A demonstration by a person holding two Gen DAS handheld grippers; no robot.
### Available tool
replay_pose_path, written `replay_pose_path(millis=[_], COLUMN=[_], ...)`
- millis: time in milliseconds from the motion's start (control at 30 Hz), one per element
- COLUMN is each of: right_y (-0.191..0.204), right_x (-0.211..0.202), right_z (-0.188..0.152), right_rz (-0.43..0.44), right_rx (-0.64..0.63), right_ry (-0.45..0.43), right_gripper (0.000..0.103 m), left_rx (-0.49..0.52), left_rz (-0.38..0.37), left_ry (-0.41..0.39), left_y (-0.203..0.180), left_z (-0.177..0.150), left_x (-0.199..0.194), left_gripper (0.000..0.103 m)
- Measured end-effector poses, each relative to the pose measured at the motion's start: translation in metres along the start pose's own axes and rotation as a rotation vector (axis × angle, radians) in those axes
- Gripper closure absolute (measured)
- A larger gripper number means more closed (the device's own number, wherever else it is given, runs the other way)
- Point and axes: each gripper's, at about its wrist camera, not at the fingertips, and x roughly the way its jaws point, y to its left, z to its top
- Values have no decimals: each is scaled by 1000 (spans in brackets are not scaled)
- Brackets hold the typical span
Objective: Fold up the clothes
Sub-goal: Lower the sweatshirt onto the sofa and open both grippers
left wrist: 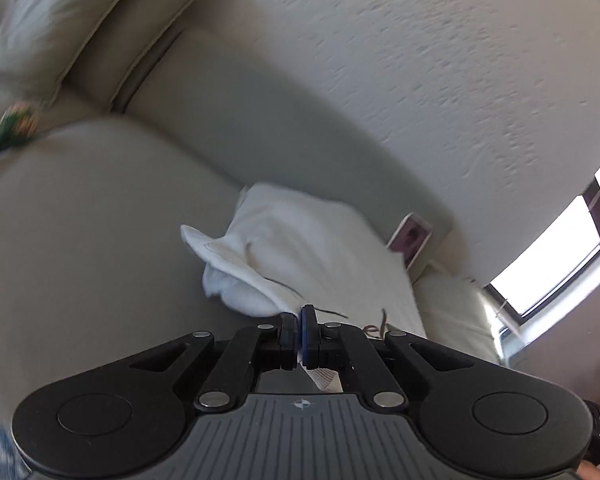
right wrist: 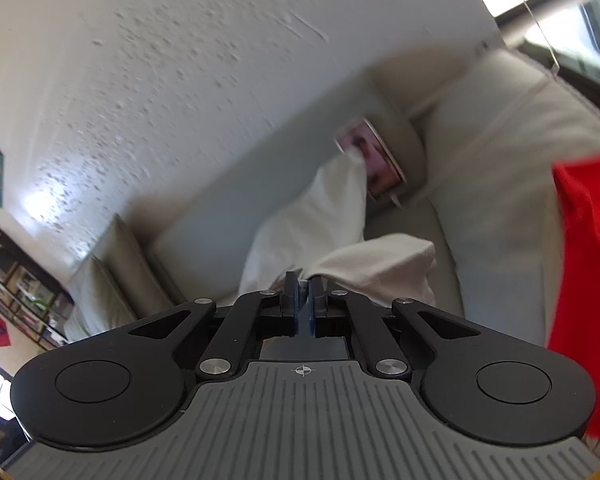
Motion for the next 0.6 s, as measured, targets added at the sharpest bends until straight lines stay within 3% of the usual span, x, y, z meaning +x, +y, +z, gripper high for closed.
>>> replay_pose_path(millis=[100,167,300,400,433,500,600], right_y=[-45,-64,-67,-59,-57,-54,-44], right_x=[33,40,36,28,30,26,16], right_z=[-51,-70,-86,-84,-80,-80,-84], right_rz=[-111,-157,-196,-220,-232,-256,-273], right_rx=[46,68,45,7,1,5,-22], right_ry=[135,178,188,178,188,241,310], right_gripper=[99,99,99,99,94,89,66], left_rx=[-48,-39,-7,53,70,122,183], left_rz=[67,88,129,219,247,272,254], left_ry=[109,129,136,178,197,235,222], left_y=[22,22,15,5,3,0,-3], left_z=[-34,-44,-48,-54,-57,-65,-74], left_x=[19,20,13,8,6,-1,-9], left_gripper=[103,103,103,98,95,78,69])
